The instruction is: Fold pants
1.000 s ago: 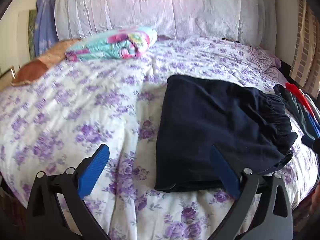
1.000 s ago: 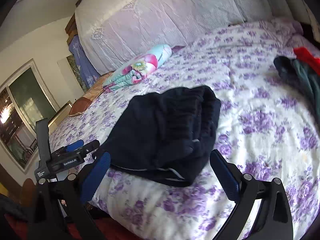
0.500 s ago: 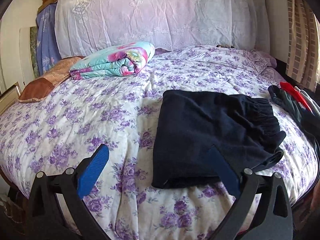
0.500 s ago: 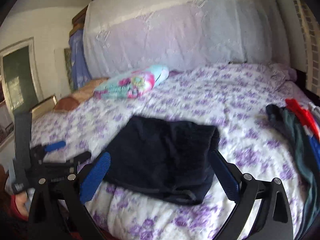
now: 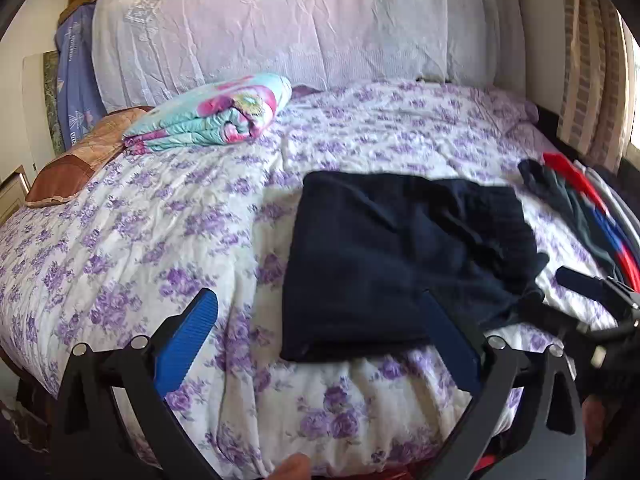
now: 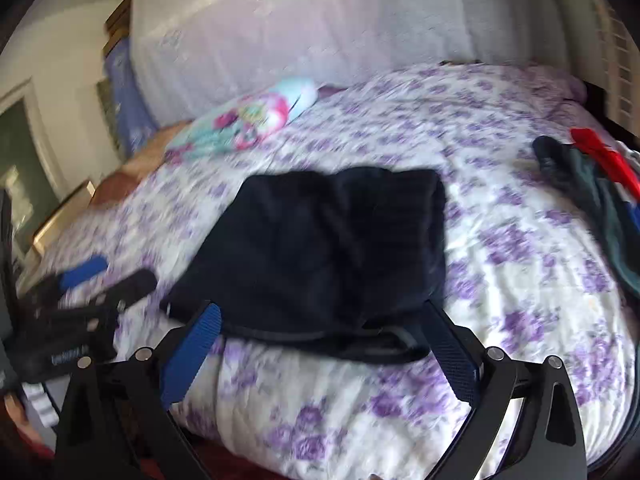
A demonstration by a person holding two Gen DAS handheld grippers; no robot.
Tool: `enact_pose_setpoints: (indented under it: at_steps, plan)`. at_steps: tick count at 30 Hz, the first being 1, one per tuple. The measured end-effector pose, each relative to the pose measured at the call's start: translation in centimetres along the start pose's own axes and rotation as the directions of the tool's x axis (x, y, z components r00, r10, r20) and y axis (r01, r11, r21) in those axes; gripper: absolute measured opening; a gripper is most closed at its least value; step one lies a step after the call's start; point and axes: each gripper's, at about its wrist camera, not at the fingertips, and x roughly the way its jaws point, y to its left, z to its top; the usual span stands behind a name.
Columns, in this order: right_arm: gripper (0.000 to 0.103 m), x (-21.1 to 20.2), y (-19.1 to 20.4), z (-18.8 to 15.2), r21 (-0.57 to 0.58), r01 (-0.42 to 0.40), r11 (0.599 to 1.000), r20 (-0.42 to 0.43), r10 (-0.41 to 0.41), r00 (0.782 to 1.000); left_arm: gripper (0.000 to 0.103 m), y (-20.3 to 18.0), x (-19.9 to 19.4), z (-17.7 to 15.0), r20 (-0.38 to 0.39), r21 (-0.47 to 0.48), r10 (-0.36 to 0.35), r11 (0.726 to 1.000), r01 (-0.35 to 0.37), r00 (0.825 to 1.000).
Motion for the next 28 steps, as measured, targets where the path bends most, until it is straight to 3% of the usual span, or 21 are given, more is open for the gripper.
enact_pose_setpoints:
  at_steps: [4, 11, 28]
  plan:
    - [0.1, -0.15, 0.2, -0.49, -0.023, 0.062, 0.998, 0.015, -0.062, 0.998, 0.098, -0.25, 0.1, -0.28, -0.012, -0.002, -0.016, 1.0, 0.016, 1.0]
    - [0.1, 0.11, 0.14, -0.36, -0.022, 0.062, 0.998, 0.008, -0.062, 0.998, 0.098, -0.01, 0.3, -0.41, -0.032, -0.027, -0.062, 0.998, 0.062, 0.998]
    - [0.1, 0.38, 0.17, -0.32, -0.023, 0.057, 0.998, -0.005, -0.057, 0.998, 0.098, -0.79, 0.77, -0.75, -0.032, 0.02, 0.022, 1.0, -0.022, 0.999]
